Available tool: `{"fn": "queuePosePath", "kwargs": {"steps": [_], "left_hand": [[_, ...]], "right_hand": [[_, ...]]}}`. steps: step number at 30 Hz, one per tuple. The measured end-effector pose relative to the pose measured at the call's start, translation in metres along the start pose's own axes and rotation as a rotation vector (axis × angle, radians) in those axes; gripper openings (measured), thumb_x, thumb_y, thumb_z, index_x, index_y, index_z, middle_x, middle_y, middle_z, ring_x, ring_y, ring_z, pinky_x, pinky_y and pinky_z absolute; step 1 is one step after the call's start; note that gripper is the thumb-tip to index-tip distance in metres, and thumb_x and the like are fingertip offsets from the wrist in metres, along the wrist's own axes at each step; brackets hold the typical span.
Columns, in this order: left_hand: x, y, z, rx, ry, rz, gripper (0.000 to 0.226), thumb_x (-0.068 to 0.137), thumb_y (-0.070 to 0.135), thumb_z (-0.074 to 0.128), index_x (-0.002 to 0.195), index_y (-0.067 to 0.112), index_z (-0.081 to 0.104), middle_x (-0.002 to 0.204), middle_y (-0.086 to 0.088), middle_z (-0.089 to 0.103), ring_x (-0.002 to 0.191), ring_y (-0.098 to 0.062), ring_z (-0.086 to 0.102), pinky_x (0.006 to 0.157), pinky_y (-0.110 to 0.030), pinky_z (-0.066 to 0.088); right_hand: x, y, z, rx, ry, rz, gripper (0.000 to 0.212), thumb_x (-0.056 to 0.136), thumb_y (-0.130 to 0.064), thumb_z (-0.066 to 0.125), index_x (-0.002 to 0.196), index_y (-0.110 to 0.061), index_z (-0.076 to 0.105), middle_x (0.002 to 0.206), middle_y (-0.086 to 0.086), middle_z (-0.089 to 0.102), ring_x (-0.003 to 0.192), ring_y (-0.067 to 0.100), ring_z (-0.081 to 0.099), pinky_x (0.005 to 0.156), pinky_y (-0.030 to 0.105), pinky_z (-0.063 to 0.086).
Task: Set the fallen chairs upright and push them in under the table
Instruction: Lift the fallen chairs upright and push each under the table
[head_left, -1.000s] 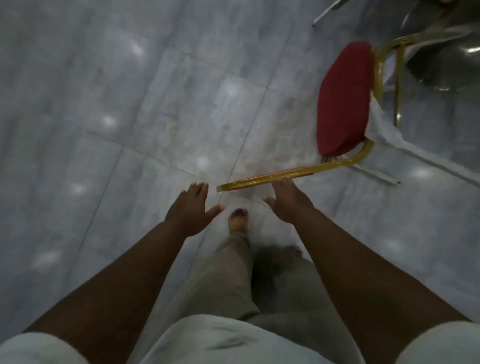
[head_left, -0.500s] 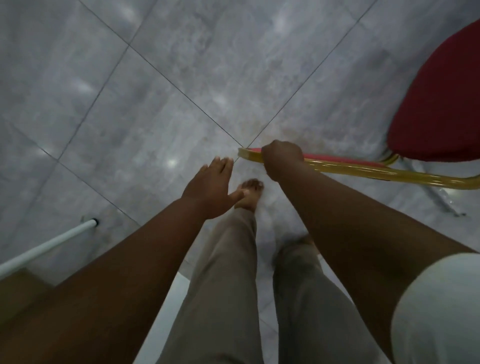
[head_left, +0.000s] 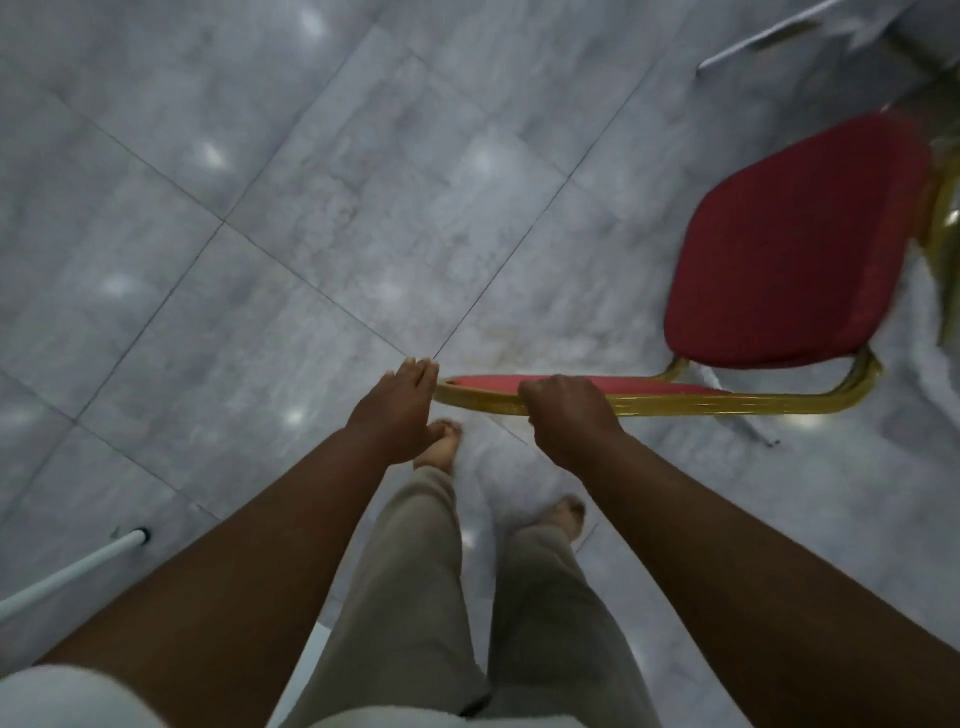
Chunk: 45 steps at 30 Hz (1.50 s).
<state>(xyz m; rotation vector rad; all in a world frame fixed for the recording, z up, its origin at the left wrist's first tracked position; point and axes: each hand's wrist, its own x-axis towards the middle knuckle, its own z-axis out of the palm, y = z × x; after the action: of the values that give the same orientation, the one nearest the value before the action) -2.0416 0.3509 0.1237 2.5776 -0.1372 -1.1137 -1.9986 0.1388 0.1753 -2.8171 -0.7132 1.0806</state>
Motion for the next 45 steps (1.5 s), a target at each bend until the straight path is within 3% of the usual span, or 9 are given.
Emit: {"fn": "queuePosePath", "kwargs": {"steps": [9,22,25,27,29,32,37,41,45], "left_hand": [[-0.050,0.124,-0.096,-0.065,0.093,0.133,0.074,0.081,0.041,0.071,0.145,0.035,0.033,0.153,-0.006,0.036,0.142,-0.025,0.030,0.108,-0.042,0.035],[-0.119,0.371,-0.126,0.467,0.009,0.536,0.055,0.085,0.026,0.064,0.137,0.025,0.047,0.121,-0.005,0.065,0.109,-0.023,0.061,0.094,-0.037,0.049],[-0.127,0.425,-0.118,0.494,0.021,0.634,0.056,0.083,0.024,0.061,0.137,0.024,0.046,0.115,-0.006,0.067,0.101,-0.023,0.063,0.089,-0.038,0.052],[-0.128,0.455,-0.109,0.456,0.005,0.674,0.058,0.082,0.024,0.061,0.137,0.025,0.044,0.112,-0.008,0.067,0.098,-0.023,0.063,0.087,-0.040,0.053],[-0.127,0.479,-0.099,0.380,-0.017,0.700,0.059,0.081,0.028,0.062,0.136,0.026,0.042,0.112,-0.010,0.066,0.097,-0.025,0.063,0.085,-0.039,0.052],[-0.125,0.504,-0.084,0.239,-0.043,0.766,0.071,0.083,0.045,0.064,0.144,0.026,0.034,0.126,-0.010,0.061,0.111,-0.027,0.059,0.092,-0.035,0.048],[-0.116,0.522,-0.073,0.126,-0.144,0.714,0.094,0.065,0.079,0.057,0.144,0.037,0.029,0.137,-0.001,0.054,0.120,-0.022,0.054,0.100,-0.042,0.045],[-0.117,0.547,-0.064,0.101,-0.084,0.719,0.093,0.072,0.062,0.067,0.148,0.029,0.025,0.148,0.000,0.042,0.131,-0.023,0.045,0.107,-0.042,0.039],[-0.119,0.570,-0.049,0.116,-0.037,0.747,0.076,0.079,0.033,0.069,0.145,0.025,0.033,0.140,-0.003,0.052,0.125,-0.023,0.051,0.103,-0.037,0.042]], "right_hand": [[-0.198,0.082,-0.114,0.165,0.328,0.075,0.021,0.084,-0.014,0.066,0.105,-0.017,0.068,0.089,0.003,0.072,0.077,0.020,0.066,0.071,0.038,0.054],[-0.416,0.207,-0.128,0.199,0.431,0.417,0.013,0.081,-0.017,0.067,0.092,-0.022,0.067,0.087,0.001,0.070,0.081,0.019,0.065,0.072,0.040,0.055],[-0.445,0.220,-0.129,0.217,0.376,0.434,0.029,0.074,-0.052,0.068,0.091,-0.028,0.064,0.089,-0.004,0.069,0.081,0.018,0.064,0.072,0.038,0.054],[-0.463,0.229,-0.127,0.208,0.393,0.474,0.059,0.063,-0.083,0.050,0.088,-0.031,0.063,0.084,-0.009,0.067,0.078,0.015,0.062,0.073,0.038,0.052],[-0.482,0.242,-0.121,0.260,0.490,0.527,0.073,0.065,-0.092,0.032,0.087,-0.032,0.066,0.084,-0.010,0.067,0.079,0.013,0.061,0.077,0.040,0.050],[-0.505,0.261,-0.114,0.436,0.604,0.613,0.066,0.086,-0.074,0.025,0.063,-0.022,0.058,0.067,-0.004,0.060,0.066,0.013,0.057,0.069,0.038,0.045],[-0.522,0.296,-0.100,0.526,0.622,0.814,0.067,0.092,-0.064,0.026,0.062,-0.012,0.057,0.063,0.005,0.058,0.061,0.021,0.057,0.064,0.035,0.044],[-0.538,0.323,-0.095,0.429,0.518,0.875,0.062,0.098,-0.052,0.025,0.084,-0.011,0.068,0.081,0.011,0.066,0.081,0.028,0.062,0.078,0.040,0.049],[-0.563,0.360,-0.081,0.591,0.571,0.979,0.054,0.097,-0.047,0.031,0.086,-0.007,0.065,0.084,0.018,0.065,0.082,0.037,0.061,0.076,0.043,0.050]]}}
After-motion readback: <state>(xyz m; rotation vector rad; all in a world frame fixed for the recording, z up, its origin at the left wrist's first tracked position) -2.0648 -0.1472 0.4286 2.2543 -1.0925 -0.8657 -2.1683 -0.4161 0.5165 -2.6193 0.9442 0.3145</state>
